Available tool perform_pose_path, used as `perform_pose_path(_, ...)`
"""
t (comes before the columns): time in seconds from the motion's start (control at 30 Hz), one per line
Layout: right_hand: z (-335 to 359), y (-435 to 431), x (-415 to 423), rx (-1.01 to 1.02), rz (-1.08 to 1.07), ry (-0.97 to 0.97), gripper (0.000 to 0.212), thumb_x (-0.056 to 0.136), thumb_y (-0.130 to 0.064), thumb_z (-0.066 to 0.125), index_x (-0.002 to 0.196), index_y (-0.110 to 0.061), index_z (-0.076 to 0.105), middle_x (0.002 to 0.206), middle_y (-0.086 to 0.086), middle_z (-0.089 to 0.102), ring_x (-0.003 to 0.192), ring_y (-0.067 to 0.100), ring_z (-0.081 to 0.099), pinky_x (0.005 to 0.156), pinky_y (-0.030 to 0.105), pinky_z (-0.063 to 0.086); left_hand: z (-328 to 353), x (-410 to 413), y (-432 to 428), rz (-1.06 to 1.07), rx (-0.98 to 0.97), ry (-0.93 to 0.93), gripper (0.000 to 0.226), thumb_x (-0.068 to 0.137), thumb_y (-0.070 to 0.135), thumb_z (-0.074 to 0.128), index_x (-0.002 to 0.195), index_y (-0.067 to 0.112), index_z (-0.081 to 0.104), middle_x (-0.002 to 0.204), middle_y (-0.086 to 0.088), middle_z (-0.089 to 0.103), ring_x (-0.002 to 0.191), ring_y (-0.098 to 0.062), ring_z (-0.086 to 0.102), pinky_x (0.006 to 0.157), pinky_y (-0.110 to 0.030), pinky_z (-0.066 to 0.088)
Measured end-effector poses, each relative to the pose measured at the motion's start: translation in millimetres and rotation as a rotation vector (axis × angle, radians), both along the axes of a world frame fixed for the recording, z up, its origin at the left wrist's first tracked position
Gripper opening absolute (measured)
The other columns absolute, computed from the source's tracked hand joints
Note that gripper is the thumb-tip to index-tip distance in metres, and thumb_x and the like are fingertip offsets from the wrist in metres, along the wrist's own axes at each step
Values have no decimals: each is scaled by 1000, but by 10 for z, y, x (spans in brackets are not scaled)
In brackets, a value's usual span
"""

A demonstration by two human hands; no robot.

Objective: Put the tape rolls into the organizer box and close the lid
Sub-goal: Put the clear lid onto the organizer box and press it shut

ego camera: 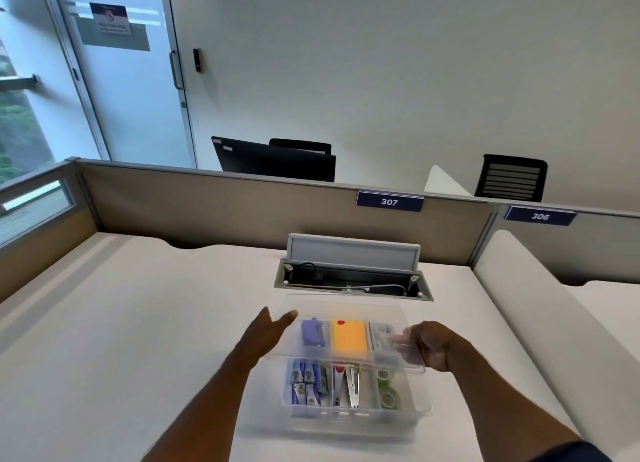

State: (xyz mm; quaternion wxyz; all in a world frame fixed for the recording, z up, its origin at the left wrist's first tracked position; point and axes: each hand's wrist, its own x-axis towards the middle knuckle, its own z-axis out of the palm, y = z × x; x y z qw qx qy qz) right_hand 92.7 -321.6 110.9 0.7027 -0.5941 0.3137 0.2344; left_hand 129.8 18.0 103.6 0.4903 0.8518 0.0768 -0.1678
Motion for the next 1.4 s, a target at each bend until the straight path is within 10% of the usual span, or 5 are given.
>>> perform_pose_path(0.23, -163, -15, -91, -439, 5, -55, 54, 88, 1, 45, 139, -15, 39, 100, 14, 60, 57, 25, 59, 54, 33, 58, -299, -184, -157, 62, 103, -27, 46, 92, 22, 57, 130, -1, 47, 139, -18, 50, 125, -32, 51, 108, -37, 40)
perform_pose_path(0.57, -319, 67, -233, -826, 81, -116, 57, 90, -13, 36, 145, -27, 35, 108, 7, 56, 51, 25, 55, 39, 22, 45, -465, -249, -331, 20, 272, -115, 48, 88, 27, 61, 130, 5, 50, 136, -12, 55, 122, -26, 55, 100, -33, 44)
perform_pose_path(0.87, -319, 116, -164, -1294, 494, -53, 54, 94, -21, 33, 146, -17, 25, 133, 17, 54, 118, 36, 57, 99, 41, 49, -577, -262, -326, 63, 249, -155, 40, 93, 19, 54, 130, 5, 52, 137, -14, 55, 125, -28, 53, 105, -34, 40)
perform_pose_path(1.4, -396, 120, -165, -1296, 622, 54, 60, 95, -26, 30, 151, -15, 12, 145, 15, 44, 130, 33, 45, 108, 41, 39, -674, -286, -356, 139, 186, -163, 38, 91, 6, 50, 129, 4, 53, 135, -15, 56, 122, -30, 55, 103, -35, 42)
